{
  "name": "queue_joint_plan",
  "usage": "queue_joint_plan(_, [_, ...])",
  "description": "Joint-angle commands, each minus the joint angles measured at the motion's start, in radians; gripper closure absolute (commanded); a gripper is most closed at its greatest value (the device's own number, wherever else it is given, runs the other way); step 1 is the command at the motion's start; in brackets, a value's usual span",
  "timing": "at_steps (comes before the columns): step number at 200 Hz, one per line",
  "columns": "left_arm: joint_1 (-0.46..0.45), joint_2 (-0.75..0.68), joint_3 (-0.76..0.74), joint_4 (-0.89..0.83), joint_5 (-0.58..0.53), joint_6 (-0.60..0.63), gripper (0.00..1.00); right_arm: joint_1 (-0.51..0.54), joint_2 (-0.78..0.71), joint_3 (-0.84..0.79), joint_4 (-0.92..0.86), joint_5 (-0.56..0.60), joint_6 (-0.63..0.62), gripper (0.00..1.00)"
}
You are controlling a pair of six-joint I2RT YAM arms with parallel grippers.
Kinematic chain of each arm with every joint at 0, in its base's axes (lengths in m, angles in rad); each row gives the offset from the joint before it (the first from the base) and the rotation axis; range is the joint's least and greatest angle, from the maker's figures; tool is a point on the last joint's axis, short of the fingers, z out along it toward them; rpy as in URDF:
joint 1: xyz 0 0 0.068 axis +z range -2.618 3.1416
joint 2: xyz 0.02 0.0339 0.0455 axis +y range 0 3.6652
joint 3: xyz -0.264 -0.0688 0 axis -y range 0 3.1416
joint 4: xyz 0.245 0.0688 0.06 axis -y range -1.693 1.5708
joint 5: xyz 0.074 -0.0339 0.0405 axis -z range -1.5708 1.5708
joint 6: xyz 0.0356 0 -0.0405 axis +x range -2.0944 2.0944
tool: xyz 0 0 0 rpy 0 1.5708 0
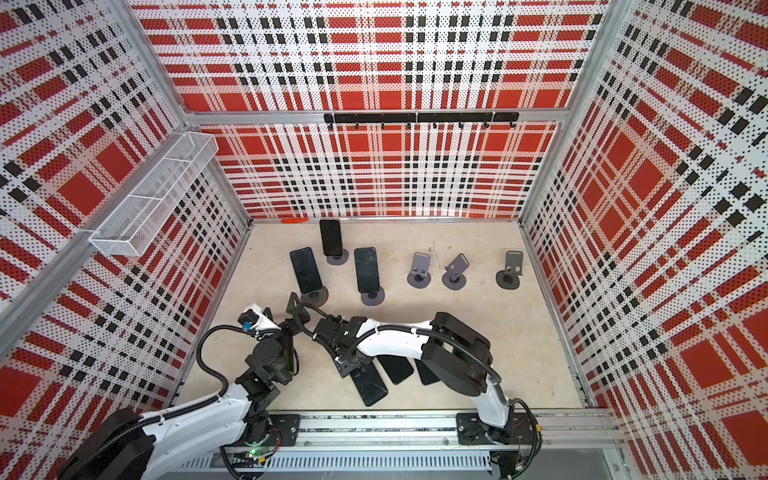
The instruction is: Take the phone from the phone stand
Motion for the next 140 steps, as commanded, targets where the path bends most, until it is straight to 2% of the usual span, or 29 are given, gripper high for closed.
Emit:
queue_joint_plan(1, [0.007,0.003,-0.001,0.003,-0.004,0.005,0.02,0.007,0.032,-0.036,0.057,-0.025,0.020,0.39])
queue_joint_plan(140, [0.007,-0.099,-0.036,-0.001,-0.054,0.035,0.02,0.010,0.051,-0.099,0.148,-0.032,0.031,0.34])
